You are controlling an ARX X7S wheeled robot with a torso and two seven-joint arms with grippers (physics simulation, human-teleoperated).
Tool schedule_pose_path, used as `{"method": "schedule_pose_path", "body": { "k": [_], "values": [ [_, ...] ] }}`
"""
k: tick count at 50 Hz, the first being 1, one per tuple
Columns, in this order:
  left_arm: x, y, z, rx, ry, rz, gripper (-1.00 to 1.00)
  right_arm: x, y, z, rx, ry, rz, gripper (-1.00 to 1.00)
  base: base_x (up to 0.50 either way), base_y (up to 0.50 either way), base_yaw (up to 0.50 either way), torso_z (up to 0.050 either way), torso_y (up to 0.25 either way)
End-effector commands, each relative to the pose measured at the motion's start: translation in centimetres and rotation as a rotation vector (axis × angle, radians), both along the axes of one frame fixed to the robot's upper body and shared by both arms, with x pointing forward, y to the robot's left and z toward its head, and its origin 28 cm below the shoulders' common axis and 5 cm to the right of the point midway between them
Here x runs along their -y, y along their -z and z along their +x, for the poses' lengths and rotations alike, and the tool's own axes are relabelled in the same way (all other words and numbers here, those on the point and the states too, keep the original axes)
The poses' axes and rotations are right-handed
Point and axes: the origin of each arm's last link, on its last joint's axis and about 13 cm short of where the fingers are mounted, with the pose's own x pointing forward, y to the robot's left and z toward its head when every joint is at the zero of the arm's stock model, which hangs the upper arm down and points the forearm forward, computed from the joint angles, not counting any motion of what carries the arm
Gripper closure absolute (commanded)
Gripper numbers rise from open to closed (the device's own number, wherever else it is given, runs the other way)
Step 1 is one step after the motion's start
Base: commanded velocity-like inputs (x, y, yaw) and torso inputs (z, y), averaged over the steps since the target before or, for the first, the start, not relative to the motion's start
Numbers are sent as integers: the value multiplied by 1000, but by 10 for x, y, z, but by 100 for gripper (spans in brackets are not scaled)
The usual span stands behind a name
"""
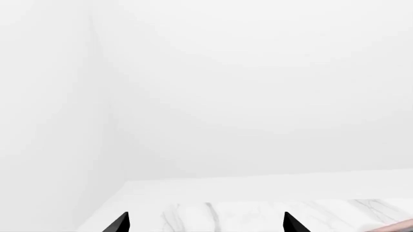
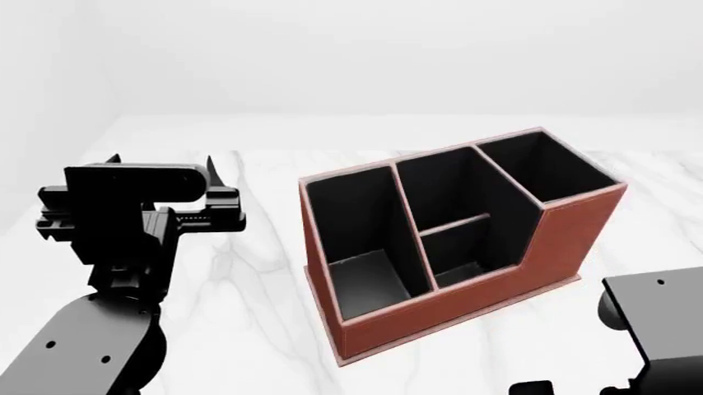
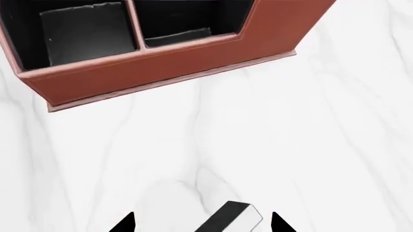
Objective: Pick up the book and place it in the left compartment of the caddy.
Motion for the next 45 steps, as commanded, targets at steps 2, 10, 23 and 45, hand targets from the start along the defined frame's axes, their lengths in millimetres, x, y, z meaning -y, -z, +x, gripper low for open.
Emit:
{"method": "schedule_pose_path", "body": {
  "k": [2, 10, 23, 45],
  "values": [
    [0, 2, 1, -5, -1, -1, -100, 1, 6, -4, -46, 18, 9, -100, 0, 0, 0, 0, 0],
    [0, 2, 0, -6, 0, -1, -100, 2, 11, -2, -58, 39, 30, -100, 0, 0, 0, 0, 0],
    [0, 5, 0, -12, -5, -4, -100, 13, 21, 8, -64, 280, 176, -100, 0, 0, 0, 0, 0],
    [-1, 7, 1, -15, -6, -5, -100, 29, 56, 20, -68, 467, 217, -100, 0, 0, 0, 0, 0]
  ]
}}
